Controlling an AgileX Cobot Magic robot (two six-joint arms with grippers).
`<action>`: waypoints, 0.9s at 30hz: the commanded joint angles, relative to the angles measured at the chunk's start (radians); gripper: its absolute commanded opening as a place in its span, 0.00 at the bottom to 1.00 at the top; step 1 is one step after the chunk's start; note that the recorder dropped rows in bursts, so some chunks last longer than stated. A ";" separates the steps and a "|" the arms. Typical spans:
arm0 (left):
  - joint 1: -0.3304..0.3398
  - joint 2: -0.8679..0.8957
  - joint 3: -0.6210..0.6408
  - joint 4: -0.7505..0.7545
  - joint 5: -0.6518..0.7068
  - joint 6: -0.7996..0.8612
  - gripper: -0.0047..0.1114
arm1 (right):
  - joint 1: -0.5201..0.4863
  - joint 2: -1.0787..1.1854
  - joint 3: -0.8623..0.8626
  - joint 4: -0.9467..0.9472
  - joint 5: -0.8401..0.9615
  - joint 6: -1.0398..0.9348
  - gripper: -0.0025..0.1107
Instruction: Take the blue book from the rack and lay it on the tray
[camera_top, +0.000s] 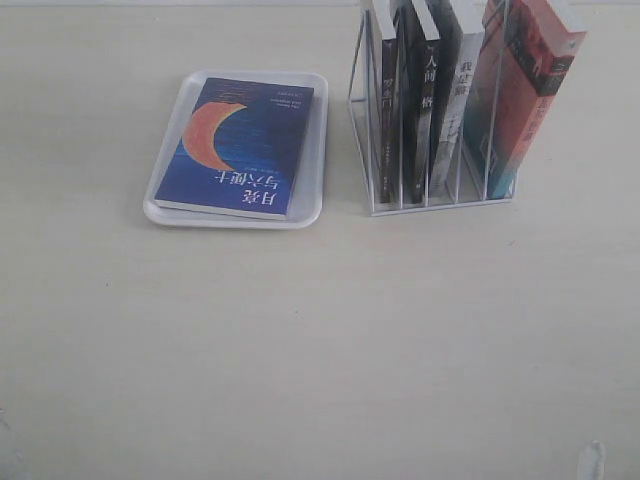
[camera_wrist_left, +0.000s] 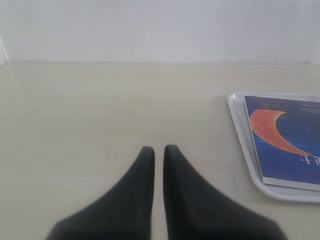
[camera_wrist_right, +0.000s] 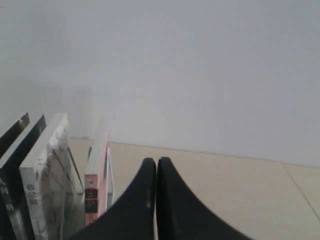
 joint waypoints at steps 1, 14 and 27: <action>-0.008 -0.002 0.004 0.002 -0.006 0.002 0.09 | -0.013 -0.105 0.238 0.000 -0.292 0.026 0.02; -0.008 -0.002 0.004 0.002 -0.006 0.002 0.09 | -0.013 -0.137 0.396 0.008 -0.386 0.038 0.02; -0.008 -0.002 0.004 0.002 -0.006 0.002 0.09 | -0.013 -0.161 0.445 0.384 -0.381 -0.309 0.02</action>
